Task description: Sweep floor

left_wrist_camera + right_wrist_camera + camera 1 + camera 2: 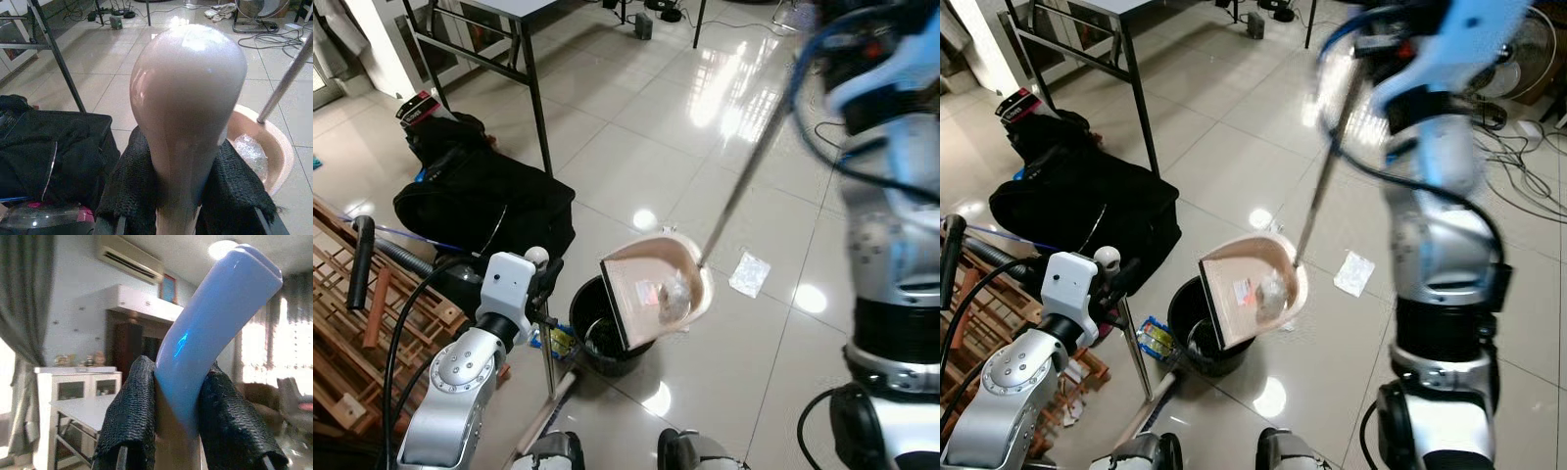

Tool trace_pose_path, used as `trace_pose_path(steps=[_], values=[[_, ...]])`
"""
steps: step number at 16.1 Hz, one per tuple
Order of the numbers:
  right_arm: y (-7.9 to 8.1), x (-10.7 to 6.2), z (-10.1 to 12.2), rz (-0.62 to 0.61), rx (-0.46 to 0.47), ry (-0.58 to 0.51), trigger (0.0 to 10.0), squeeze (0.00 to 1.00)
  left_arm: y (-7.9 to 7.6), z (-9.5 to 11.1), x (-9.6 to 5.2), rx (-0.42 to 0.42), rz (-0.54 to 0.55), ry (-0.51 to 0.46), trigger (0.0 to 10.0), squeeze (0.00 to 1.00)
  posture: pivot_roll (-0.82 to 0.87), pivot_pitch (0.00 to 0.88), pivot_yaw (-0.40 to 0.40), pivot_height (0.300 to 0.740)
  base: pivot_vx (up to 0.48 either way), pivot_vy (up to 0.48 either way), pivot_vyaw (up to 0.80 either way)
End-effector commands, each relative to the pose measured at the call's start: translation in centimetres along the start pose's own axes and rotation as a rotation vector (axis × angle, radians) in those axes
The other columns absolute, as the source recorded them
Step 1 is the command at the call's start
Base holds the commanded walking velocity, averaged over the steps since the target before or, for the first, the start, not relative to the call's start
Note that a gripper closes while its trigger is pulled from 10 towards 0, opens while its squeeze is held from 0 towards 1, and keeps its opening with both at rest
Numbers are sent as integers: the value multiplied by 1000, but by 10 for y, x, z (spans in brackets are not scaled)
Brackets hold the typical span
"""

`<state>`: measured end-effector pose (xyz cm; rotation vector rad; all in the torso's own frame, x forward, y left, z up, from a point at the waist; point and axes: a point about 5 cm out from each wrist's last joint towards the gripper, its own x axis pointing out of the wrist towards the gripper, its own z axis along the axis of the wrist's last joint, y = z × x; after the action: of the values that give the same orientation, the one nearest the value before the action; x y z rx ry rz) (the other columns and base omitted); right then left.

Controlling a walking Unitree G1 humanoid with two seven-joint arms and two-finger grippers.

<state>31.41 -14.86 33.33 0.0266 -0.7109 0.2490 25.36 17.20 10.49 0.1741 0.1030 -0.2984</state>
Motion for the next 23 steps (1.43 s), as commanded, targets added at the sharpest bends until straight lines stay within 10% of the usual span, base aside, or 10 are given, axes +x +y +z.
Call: trace_pose_path(steps=[1,12,23], values=[[13,0,14,64,-29,-98,10000,0,-2,-2,-1,10,-15,6,10000,0,-85,141,-11,740,0,0,0],[102,-18,12,495,-93,-298,10000,0,-2,-2,1,20,-18,2,10000,0,-77,133,-7,740,0,0,0],[118,-36,-11,624,-181,-230,10000,0,-3,-3,3,27,-24,-7,10000,0,-72,98,-6,740,0,0,0]])
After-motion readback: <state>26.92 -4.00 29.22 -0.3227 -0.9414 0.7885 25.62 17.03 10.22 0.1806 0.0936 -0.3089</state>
